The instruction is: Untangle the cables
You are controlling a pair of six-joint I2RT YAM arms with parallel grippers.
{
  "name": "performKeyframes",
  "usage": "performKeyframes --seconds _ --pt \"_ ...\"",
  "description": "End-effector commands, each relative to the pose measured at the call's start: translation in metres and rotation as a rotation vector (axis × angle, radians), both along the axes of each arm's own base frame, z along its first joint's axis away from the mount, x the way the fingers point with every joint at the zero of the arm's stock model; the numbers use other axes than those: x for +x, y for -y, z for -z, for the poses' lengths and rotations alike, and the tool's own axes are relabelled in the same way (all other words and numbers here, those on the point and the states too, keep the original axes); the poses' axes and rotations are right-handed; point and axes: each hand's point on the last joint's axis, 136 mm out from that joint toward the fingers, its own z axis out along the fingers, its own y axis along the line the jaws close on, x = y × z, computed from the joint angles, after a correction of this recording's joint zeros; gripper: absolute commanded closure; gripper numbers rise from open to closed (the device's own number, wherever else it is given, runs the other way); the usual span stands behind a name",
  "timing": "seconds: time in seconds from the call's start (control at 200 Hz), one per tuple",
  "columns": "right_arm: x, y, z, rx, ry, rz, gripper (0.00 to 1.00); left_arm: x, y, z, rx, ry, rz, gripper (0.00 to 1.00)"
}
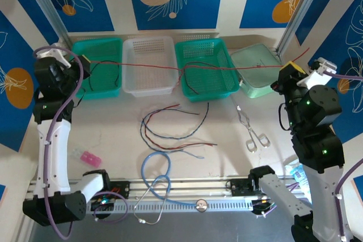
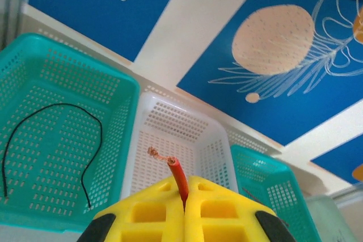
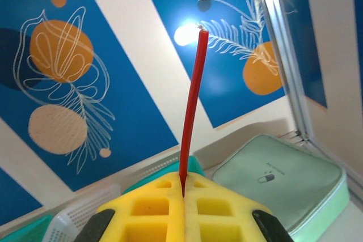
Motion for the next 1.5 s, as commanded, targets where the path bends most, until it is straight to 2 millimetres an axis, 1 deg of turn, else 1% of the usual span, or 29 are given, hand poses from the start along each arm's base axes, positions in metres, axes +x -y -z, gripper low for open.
performKeyframes --seconds 0.0,0.135,0.225,0.285,0.365,0.42,0.5,0.62,0.7,0.8,0.885,0.935,1.031,1.101,1.156,1.251,1.351,1.436,1.496 --pt "-0.013 0.023 -0.013 -0.014 0.038 0.119 1.0 0.001 -0.021 -0.007 -0.078 0.061 -0.093 1.0" --pt "-0.018 0.033 -0.009 -0.016 0.024 0.175 1.0 -0.001 -0.051 0.004 -0.103 0.048 -0.208 1.0" --pt "-0.025 0.043 -0.004 -0.024 0.008 0.231 1.0 -0.002 -0.065 0.009 -0.137 0.048 -0.269 1.0" --pt "-0.031 0.052 -0.001 -0.019 0.003 0.286 1.0 -0.001 -0.072 0.016 -0.184 0.054 -0.3 1.0" --pt "-0.039 0.063 0.001 -0.003 0.002 0.348 1.0 0.002 -0.08 0.037 -0.267 0.043 -0.335 1.0" --pt "-0.043 0.067 0.001 -0.002 0.001 0.374 1.0 0.005 -0.082 0.049 -0.313 0.037 -0.336 1.0" --pt "-0.046 0.072 -0.001 -0.029 -0.004 0.401 1.0 0.006 -0.084 0.06 -0.333 0.026 -0.343 1.0" --pt "-0.049 0.078 -0.002 -0.061 -0.011 0.44 1.0 0.001 -0.091 0.066 -0.307 0.008 -0.373 1.0" --pt "-0.054 0.085 -0.001 -0.058 -0.009 0.482 1.0 -0.005 -0.101 0.067 -0.27 -0.005 -0.417 1.0" --pt "-0.062 0.094 0.0 -0.049 -0.013 0.549 1.0 -0.013 -0.117 0.075 -0.26 -0.031 -0.487 1.0" --pt "-0.067 0.1 0.0 -0.062 -0.023 0.587 1.0 -0.015 -0.121 0.076 -0.266 -0.035 -0.508 1.0" --pt "-0.068 0.102 0.0 -0.071 -0.026 0.603 1.0 -0.012 -0.119 0.078 -0.292 -0.028 -0.494 1.0" --pt "-0.06 0.095 0.002 -0.078 -0.029 0.549 1.0 -0.003 -0.108 0.079 -0.343 -0.01 -0.417 1.0" --pt "-0.053 0.088 0.003 -0.057 -0.023 0.492 1.0 0.001 -0.096 0.071 -0.37 0.015 -0.352 1.0" --pt "-0.049 0.082 0.001 -0.037 -0.012 0.451 1.0 0.001 -0.084 0.06 -0.375 0.043 -0.295 1.0" --pt "-0.036 0.066 -0.009 -0.038 0.016 0.347 1.0 -0.004 -0.059 0.041 -0.317 0.056 -0.214 1.0" --pt "-0.021 0.051 -0.018 -0.015 0.002 0.251 1.0 -0.014 -0.043 0.025 -0.253 0.069 -0.178 1.0" --pt "-0.011 0.037 -0.035 0.013 0.039 0.17 1.0 -0.025 -0.031 0.012 -0.237 0.099 -0.152 1.0" --pt "-0.005 0.029 -0.05 0.033 0.08 0.122 1.0 -0.031 -0.018 0.005 -0.213 0.111 -0.111 1.0"
